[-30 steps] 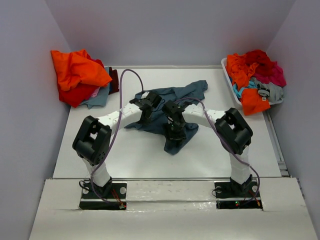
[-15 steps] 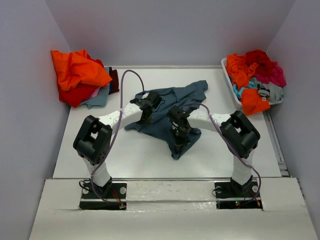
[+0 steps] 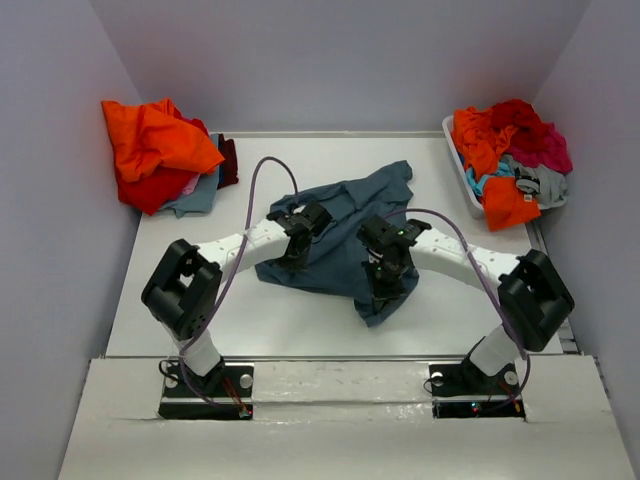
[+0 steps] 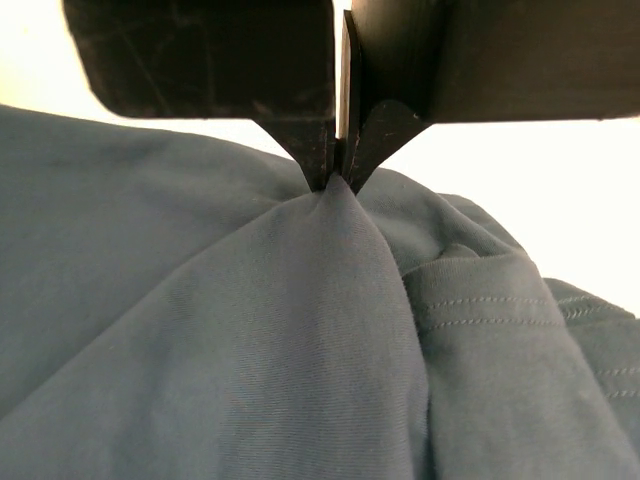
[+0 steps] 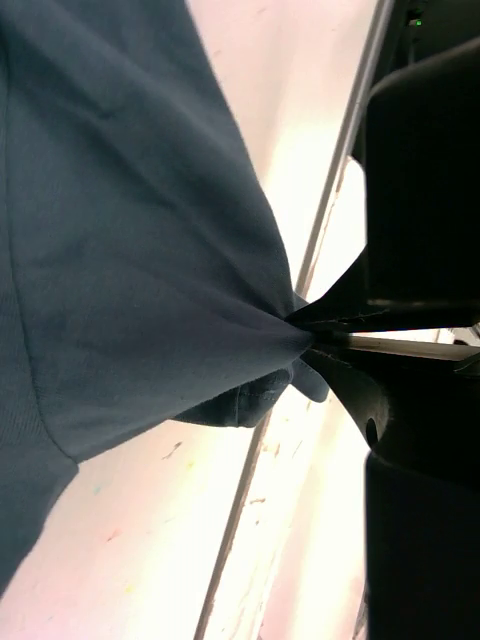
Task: Fold and stack the t-shirts
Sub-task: Flatten the tshirt out
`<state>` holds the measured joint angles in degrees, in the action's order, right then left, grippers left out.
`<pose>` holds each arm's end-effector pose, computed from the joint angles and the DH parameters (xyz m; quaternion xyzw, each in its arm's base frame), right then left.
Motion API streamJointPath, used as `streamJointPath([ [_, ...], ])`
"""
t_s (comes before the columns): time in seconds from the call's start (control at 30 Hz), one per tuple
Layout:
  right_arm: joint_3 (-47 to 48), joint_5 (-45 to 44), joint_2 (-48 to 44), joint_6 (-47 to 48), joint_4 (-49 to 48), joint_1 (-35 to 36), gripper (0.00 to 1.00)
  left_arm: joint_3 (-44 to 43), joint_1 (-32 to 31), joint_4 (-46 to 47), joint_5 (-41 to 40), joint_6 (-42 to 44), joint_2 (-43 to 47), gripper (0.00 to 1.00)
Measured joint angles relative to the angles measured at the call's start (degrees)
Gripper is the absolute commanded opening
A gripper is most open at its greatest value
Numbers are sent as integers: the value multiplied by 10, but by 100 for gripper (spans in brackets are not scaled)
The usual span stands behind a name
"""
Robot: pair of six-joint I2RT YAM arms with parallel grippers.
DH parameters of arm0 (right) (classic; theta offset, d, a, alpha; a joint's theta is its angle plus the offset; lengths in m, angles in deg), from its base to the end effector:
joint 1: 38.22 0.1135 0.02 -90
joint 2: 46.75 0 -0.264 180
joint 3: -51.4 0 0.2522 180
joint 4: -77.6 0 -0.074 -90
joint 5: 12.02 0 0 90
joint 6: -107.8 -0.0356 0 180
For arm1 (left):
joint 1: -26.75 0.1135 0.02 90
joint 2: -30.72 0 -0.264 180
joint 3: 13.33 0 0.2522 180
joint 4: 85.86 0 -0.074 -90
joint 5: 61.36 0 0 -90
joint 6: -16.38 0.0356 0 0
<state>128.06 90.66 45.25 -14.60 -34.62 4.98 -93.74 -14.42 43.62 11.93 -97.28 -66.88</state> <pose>0.2027 0.2011 0.2027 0.1000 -0.9871 -0.1236 0.0204 0.2603 -0.2140 0.2006 0.1200 0.9637 0.0178 0.2379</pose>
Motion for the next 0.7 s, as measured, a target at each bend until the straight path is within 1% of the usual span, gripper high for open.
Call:
streamJointPath([
  [0.2, -23, -16, -70, -31, 41, 0, 12, 10, -29, -12, 25, 1, 10, 6],
  [0.33, -28, -27, -109, -57, 67, 0, 12, -10, -59, -23, 34, 10, -7, 6],
  [0.37, -29, -30, -119, -66, 71, 0, 11, -19, -64, -23, 36, 11, -15, 16],
  [0.4, -31, -33, -129, -75, 75, 0, 11, -26, -70, -23, 39, 14, -22, 22],
  [0.43, -34, -36, -142, -85, 81, 0, 11, -35, -75, -23, 43, 18, -32, 35],
  [0.47, -37, -38, -151, -93, 86, 0, 11, -42, -77, -24, 45, 21, -37, 58],
  [0.5, -39, -42, -162, -102, 93, 0, 11, -49, -79, -23, 48, 24, -43, 66],
  [0.57, -42, -48, -181, -115, 106, 0, 12, -62, -79, -24, 52, 28, -50, 74],
  [0.6, -43, -51, -189, -121, 111, 0, 11, -70, -79, -24, 52, 30, -53, 81],
  [0.67, -43, -57, -204, -133, 124, -2, 12, -86, -79, -26, 49, 33, -57, 90],
  [0.7, -43, -60, -211, -138, 129, -4, 12, -94, -78, -27, 46, 34, -59, 90],
])
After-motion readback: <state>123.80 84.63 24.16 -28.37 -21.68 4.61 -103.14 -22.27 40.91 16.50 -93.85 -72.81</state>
